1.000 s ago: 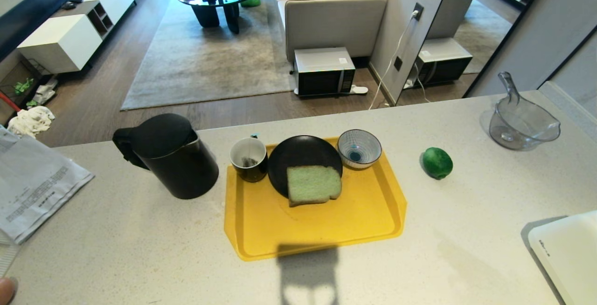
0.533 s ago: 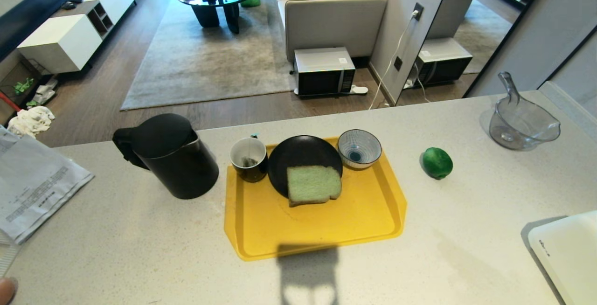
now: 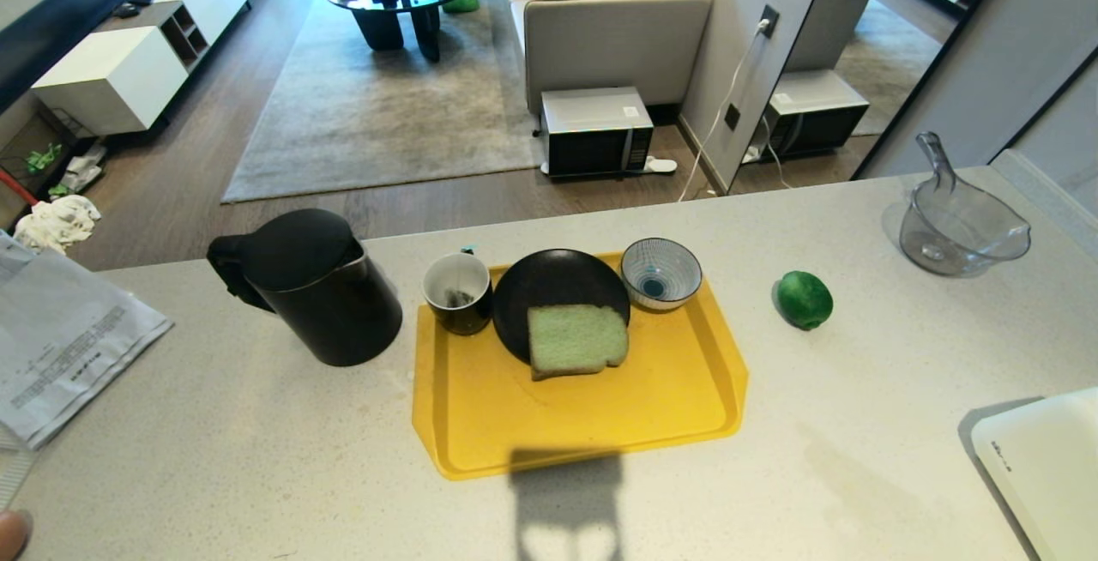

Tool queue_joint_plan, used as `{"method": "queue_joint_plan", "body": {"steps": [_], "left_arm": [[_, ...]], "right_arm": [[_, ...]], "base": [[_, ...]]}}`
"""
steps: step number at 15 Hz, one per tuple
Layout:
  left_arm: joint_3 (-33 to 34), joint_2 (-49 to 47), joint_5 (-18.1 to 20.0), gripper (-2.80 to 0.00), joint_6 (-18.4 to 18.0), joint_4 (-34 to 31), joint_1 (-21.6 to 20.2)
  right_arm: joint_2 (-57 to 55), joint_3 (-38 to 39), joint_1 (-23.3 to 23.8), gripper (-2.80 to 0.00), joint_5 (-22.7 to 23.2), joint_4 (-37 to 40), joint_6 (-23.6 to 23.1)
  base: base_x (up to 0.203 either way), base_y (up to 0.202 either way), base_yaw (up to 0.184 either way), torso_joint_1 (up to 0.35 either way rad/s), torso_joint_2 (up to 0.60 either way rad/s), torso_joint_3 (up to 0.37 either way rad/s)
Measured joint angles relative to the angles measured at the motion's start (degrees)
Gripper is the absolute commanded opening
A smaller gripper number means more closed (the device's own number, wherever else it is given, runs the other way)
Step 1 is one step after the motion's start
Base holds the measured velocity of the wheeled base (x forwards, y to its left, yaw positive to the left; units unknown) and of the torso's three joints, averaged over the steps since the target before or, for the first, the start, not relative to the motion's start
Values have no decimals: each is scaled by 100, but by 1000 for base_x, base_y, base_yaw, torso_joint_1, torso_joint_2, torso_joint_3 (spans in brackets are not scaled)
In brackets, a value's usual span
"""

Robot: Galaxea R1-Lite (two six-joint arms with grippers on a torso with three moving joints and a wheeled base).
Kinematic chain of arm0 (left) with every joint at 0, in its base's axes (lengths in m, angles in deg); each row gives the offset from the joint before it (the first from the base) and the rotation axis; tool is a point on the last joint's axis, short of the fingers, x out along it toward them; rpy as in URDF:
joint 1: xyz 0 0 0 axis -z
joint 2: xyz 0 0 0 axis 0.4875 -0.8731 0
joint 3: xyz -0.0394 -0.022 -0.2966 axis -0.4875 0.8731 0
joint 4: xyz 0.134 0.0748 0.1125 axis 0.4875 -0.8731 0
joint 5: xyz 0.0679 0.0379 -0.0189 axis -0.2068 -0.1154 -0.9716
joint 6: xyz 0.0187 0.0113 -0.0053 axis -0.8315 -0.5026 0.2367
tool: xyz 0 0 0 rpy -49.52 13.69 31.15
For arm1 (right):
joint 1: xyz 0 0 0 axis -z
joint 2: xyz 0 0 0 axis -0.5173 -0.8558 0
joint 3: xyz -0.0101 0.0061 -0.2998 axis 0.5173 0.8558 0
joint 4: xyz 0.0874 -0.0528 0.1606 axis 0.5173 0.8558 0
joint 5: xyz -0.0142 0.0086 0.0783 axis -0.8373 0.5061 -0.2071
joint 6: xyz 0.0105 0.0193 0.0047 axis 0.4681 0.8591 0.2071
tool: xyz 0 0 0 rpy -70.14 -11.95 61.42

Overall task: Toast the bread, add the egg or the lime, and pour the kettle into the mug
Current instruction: Pick up the egg

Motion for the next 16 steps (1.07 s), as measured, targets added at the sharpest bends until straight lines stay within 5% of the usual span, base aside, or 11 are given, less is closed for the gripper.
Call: {"method": "queue_joint_plan", "body": {"steps": [16], "left_arm": [[0,0,9,-280,-11,-4,0]], "right_arm": [[-4,0,0,-280,0,2,-17]], "base": [[0,0,0,0,0,0]]}}
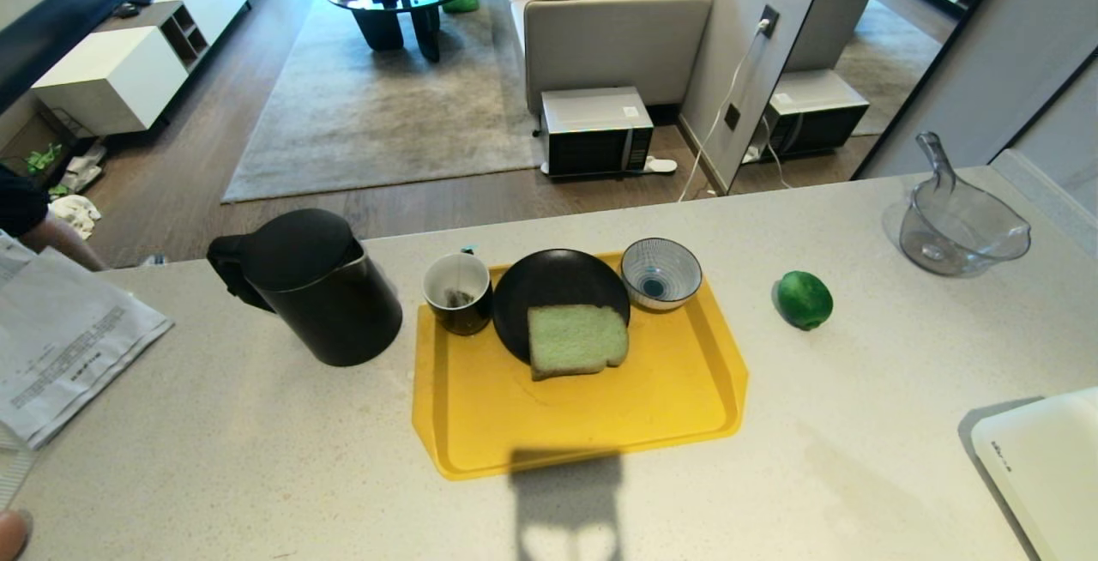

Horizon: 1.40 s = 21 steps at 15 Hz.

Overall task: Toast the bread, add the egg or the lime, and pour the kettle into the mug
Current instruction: Pick up the egg

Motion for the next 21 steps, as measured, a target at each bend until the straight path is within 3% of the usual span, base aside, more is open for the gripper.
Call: {"method": "queue_joint_plan", "body": {"steps": [4,9,21], "left_arm": [[0,0,-1,-280,-3,0,0],[0,0,-2,-280,-7,-7,0],[0,0,2,-280,-24,-5,0]], "right_arm": [[0,0,0,-280,-8,-4,13],[0,0,0,-280,-20,-4,16],[0,0,0,-280,-27,-8,24]], "base": [[-17,0,0,4,1,1],[-148,0,-1,-1,-3,0],[0,0,0,0,0,0]]}}
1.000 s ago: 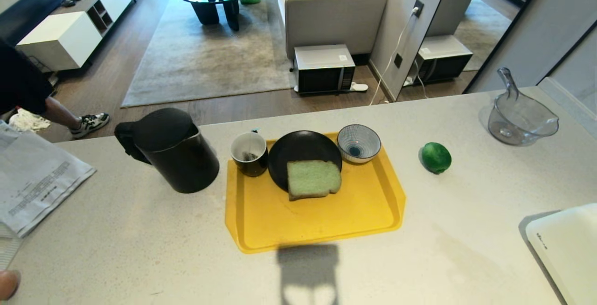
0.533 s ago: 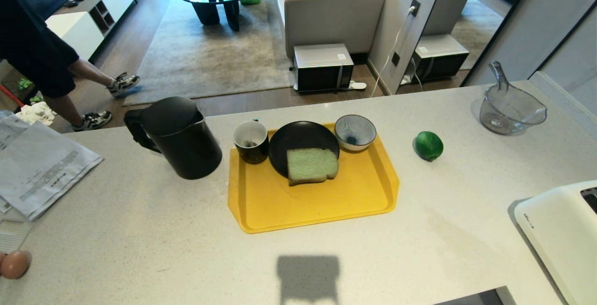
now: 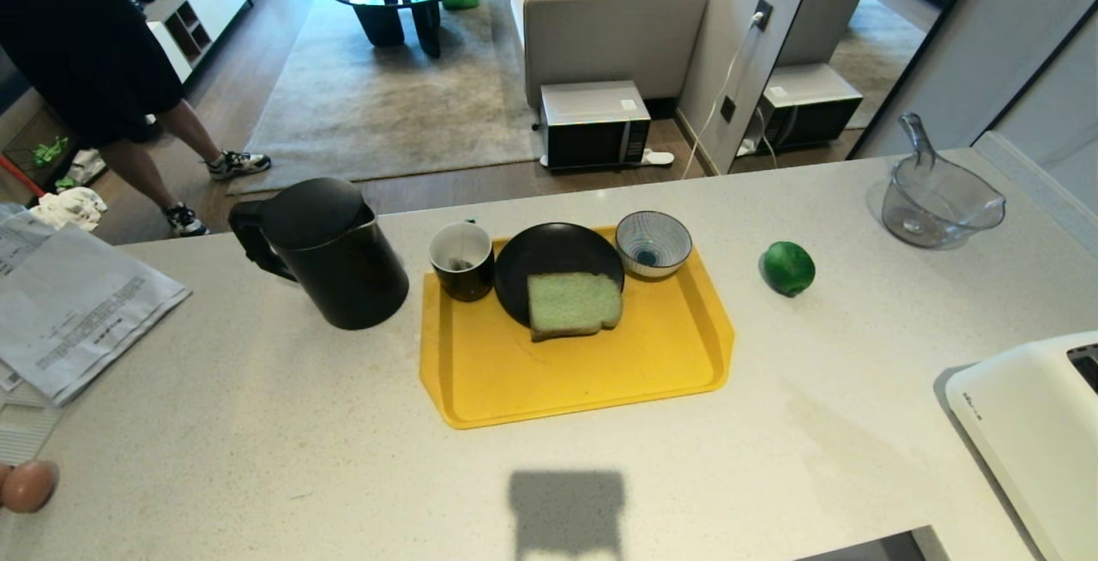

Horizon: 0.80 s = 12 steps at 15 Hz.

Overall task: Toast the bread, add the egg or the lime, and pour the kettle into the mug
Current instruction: Pick up the egg

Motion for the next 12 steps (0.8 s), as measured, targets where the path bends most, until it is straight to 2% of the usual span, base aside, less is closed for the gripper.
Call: {"method": "queue_joint_plan", "body": {"steps": [2,6,12], "left_arm": [[0,0,-2,-280,-8,0,0],[0,0,4,-280,-11,-2,0],[0,0,4,-280,-10,0,0]], "right_arm": [[0,0,0,-280,2,-2,0],[0,0,0,-280,-2,-2,2],[0,0,0,-280,-11,-4,27]], "base": [[0,0,0,0,0,0],[-129,0,0,-4,-3,1],[0,0,0,0,0,0]]}}
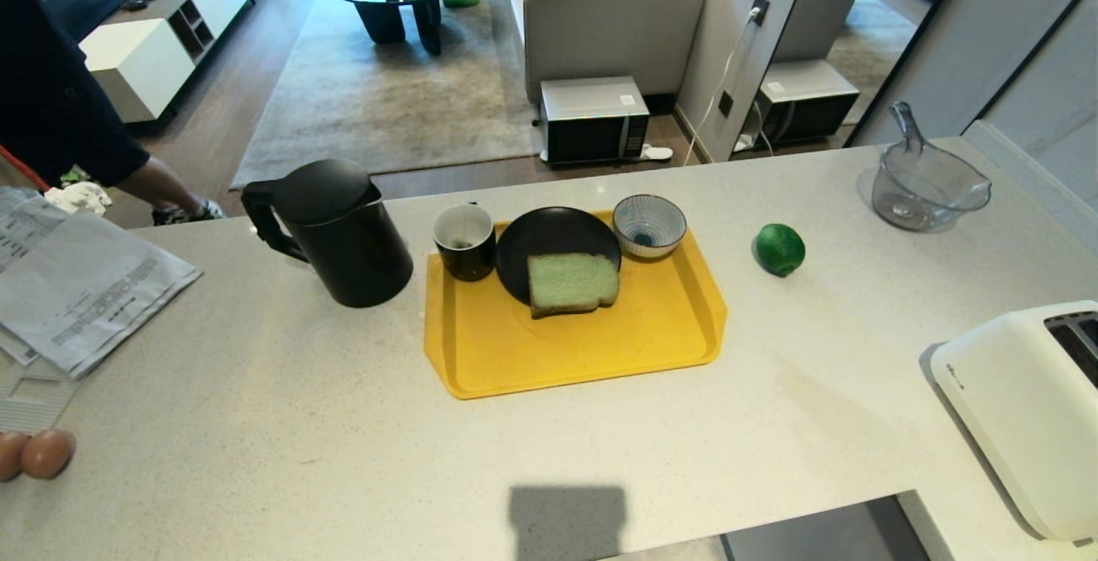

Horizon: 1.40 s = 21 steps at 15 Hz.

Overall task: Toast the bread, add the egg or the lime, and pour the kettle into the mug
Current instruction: Pick up the egg

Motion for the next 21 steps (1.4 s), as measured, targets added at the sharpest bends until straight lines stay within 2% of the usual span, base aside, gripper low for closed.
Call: {"method": "queue_joint_plan", "body": {"steps": [5,21], "left_arm": [[0,0,3,-280,2,-2,-9],[0,0,5,-280,11,0,0]], "right_arm": [[0,0,-4,-280,0,-1,0],[0,0,0,-280,0,2,6]], "base": [[3,3,-37,1,0,0],[1,8,-171,2,2,2]]}}
